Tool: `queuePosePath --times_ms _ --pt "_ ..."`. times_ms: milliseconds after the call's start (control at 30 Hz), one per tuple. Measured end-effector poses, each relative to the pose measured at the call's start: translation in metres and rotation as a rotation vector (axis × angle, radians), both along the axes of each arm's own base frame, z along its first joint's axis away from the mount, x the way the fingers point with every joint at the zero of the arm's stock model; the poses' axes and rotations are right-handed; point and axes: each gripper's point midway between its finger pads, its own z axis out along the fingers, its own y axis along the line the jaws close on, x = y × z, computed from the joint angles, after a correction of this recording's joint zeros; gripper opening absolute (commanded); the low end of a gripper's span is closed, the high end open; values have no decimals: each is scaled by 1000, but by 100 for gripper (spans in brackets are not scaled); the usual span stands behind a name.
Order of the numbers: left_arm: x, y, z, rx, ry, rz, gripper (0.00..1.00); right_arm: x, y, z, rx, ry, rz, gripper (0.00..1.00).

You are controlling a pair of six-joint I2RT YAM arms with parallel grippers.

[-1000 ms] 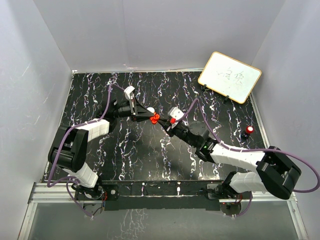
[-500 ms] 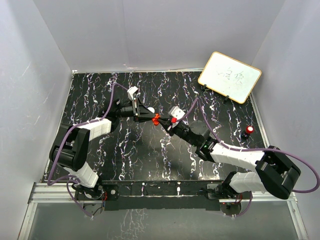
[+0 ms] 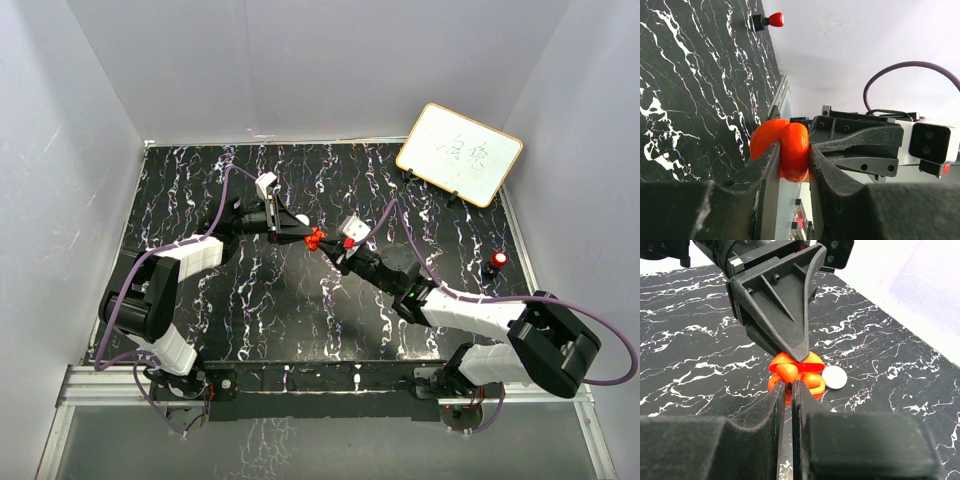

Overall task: Insert the wireless bluetooth earbuds into the charging case
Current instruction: Place the earbud in the charging case.

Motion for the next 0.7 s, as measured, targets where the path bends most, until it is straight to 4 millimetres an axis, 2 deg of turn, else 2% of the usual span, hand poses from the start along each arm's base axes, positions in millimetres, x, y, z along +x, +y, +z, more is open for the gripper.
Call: queuePosePath --times_ms 700 --pt "-3 -3 -2 6 6 -11 0 2 3 -2 18 9 11 0"
